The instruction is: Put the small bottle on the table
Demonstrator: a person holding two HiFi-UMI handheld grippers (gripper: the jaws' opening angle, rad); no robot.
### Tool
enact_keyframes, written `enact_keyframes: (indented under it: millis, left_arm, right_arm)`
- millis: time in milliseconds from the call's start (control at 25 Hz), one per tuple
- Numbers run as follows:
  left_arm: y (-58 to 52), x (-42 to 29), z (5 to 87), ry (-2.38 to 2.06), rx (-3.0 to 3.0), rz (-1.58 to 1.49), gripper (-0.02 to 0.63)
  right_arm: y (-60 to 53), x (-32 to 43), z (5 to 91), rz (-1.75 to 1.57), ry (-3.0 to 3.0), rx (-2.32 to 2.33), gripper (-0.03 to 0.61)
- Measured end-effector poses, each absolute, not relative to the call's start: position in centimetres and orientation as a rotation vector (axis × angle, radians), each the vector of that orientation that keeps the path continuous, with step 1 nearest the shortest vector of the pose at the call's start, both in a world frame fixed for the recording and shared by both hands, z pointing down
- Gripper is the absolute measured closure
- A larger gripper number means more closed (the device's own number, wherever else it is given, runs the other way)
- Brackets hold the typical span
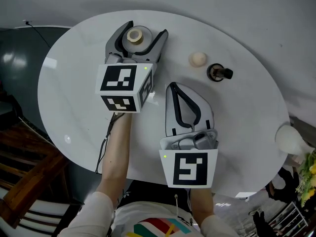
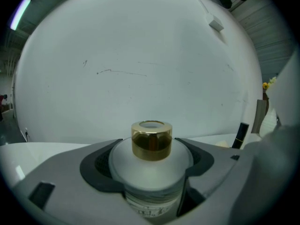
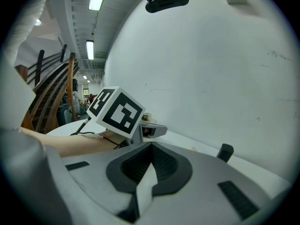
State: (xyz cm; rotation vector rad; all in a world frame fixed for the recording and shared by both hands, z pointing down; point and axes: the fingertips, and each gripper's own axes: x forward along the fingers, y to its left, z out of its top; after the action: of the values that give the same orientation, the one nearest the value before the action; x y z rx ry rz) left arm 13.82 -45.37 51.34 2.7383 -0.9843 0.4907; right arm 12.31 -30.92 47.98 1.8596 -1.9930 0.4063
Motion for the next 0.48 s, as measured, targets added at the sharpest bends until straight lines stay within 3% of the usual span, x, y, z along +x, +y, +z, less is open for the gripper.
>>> enact_keyframes:
  millis: [480]
  left_arm:
    - [-44.7, 14.2, 51.9, -0.94, 2.759, 0.6, 0.273]
  right_arm:
    - [-30.8, 12.1, 46.1, 0.376, -1.988, 1.905, 0.568]
